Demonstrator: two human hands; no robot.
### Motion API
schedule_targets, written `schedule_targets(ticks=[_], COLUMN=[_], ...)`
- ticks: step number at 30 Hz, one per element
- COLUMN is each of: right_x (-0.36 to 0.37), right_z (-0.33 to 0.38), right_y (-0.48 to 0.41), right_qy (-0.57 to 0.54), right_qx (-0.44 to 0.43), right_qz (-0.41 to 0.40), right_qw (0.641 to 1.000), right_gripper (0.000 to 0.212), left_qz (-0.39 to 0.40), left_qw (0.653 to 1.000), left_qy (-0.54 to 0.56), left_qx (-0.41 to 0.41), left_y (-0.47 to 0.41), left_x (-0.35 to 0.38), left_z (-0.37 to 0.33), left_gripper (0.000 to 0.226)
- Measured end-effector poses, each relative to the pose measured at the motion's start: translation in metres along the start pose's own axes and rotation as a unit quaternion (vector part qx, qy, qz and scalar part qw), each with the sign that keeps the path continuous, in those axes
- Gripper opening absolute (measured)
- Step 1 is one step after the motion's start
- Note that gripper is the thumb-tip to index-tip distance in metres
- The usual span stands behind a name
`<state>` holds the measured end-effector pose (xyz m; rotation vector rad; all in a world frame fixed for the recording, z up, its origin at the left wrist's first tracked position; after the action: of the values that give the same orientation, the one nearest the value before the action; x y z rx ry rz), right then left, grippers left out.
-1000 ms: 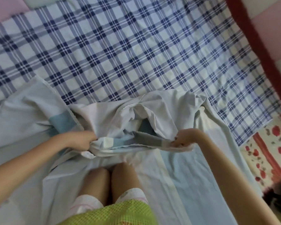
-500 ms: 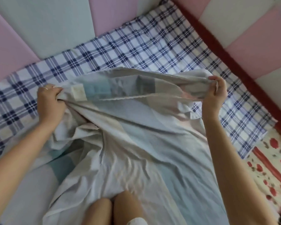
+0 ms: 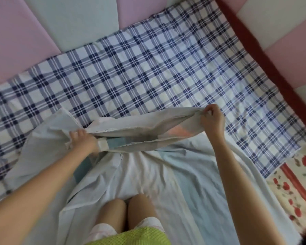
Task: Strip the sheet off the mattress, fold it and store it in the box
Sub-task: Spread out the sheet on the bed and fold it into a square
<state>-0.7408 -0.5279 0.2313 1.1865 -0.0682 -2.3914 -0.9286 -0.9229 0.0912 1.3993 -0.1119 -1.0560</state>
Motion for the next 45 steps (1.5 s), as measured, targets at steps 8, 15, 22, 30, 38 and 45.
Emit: schedule_targets(ticks=[8,15,22,30,38,45], right_x=[-0.025,-0.055,-0.087,-0.116,-0.096,-0.051], right_z=[0.066,0.086,0.06,0.033,0.075,0.148], right_y=[0.047,0.053,0.038,0.03,0.003,0.046], right_qy=[0.14,0.208,0.275,0.132,-0.21,-0.284], right_qx=[-0.151,-0.185,-0.164,-0.069,-0.026,-0.132], right_qz=[-0.074,0.015,0.055,-0.026,0.098,0.292], right_qw=[0.976,0.96,0.946,0.988,0.972,0.904], right_gripper=[0.02,0.027,0.025,0.025,0.029,0.049], left_qz=[-0.337,-0.412,-0.447,-0.491,-0.516,-0.451], left_qw=[0.828,0.76,0.741,0.677,0.678,0.647], left_qy=[0.297,0.296,0.306,0.314,0.354,0.456], left_qx=[0.336,0.407,0.398,0.45,0.385,0.414], left_y=[0.083,0.125,0.122,0.172,0.173,0.183], left_x=[-0.113,-0.142,-0.173,-0.205,-0.242,-0.263], left_z=[-0.139,-0.237,-0.233,-0.198,-0.15,-0.123], left_gripper=[0.063,0.068,0.017,0.024,0.022,0.057])
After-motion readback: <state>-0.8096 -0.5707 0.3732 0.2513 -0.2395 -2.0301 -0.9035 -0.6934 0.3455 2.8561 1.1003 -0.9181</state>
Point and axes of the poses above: each hand's wrist, its own y-axis away from the middle knuckle, its own x-axis out of the palm, z = x × y, the point moved 9 cm from there along -y, towards the middle knuckle, and after that the axes turned 8 degrees about x, right-handed, at the moved point
